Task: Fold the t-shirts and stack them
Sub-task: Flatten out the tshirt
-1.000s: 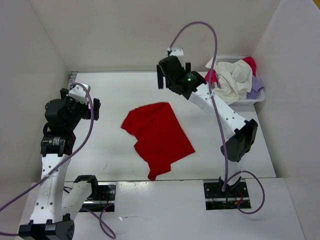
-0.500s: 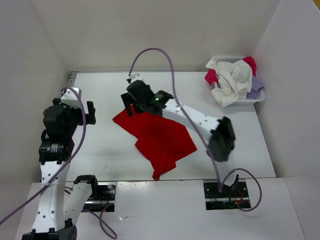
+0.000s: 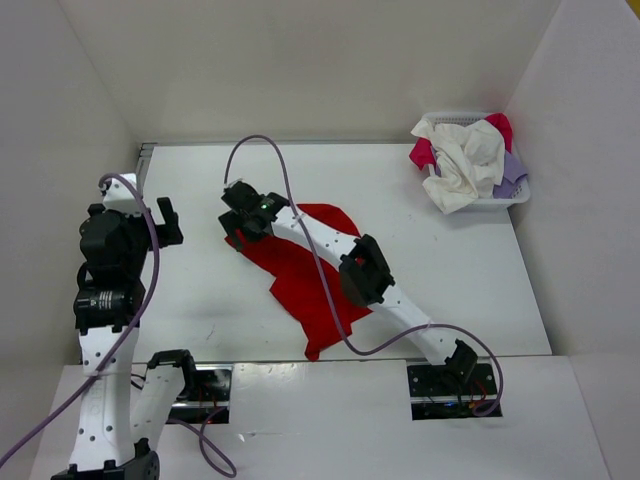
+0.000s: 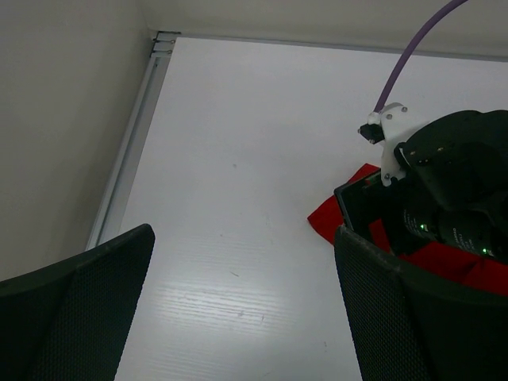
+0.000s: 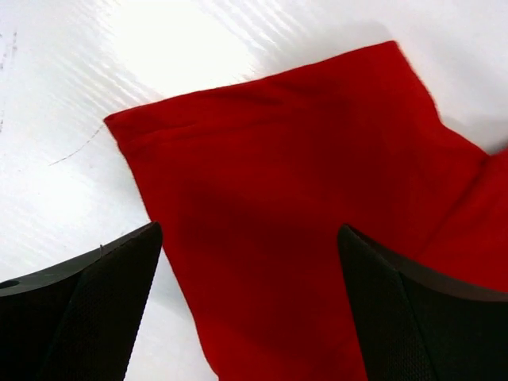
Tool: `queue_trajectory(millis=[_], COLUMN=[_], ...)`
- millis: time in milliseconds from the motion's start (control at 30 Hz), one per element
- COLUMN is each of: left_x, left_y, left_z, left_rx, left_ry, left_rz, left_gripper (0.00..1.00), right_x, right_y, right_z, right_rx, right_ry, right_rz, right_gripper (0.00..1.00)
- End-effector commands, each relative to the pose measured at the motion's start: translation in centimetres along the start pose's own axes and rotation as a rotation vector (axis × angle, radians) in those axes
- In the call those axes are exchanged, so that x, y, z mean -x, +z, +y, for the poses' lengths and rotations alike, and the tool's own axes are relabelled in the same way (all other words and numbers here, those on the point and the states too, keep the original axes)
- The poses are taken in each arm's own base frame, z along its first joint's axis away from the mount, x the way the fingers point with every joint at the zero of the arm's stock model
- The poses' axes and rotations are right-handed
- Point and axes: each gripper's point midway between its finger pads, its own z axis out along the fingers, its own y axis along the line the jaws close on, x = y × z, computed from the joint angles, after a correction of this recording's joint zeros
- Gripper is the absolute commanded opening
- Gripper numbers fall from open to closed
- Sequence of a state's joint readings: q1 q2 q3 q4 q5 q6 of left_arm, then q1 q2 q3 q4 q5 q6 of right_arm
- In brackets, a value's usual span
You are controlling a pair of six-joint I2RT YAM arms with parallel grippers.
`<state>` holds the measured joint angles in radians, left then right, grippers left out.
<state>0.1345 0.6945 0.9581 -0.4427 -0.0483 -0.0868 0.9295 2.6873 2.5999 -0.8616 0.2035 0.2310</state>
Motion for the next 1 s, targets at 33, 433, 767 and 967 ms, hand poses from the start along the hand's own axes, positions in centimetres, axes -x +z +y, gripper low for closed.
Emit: queue_trajectory(millis=[33, 433, 767, 967], left_x=[0.5, -0.5, 0.3, 3.4], left_y=[0.5, 0.9, 0.6, -0.1], left_z=[0.3, 0.7, 0.2, -2.7], left_rx=[0.016, 0.035, 0.009, -0.163], left_ry=[-0.015, -0.006, -0.006, 0.077], left_rz=[-0.023, -0.008, -0.030, -0.105], left_gripper=[1.00, 1.00, 1.00, 1.00], right_x=[-1.2, -2.9, 16.3, 17.5], right_y=[1.3, 0.7, -25.9, -40.7], right_z=[1.9, 4.3, -2.3, -13.3], right_rx=[0.071, 0.146, 0.153, -0.084], right_ry=[-0.018, -0.042, 0.100, 0.259], right_rz=[0.031, 0.082, -0.500, -0.726], right_gripper=[0.95, 0.00, 0.00, 0.00])
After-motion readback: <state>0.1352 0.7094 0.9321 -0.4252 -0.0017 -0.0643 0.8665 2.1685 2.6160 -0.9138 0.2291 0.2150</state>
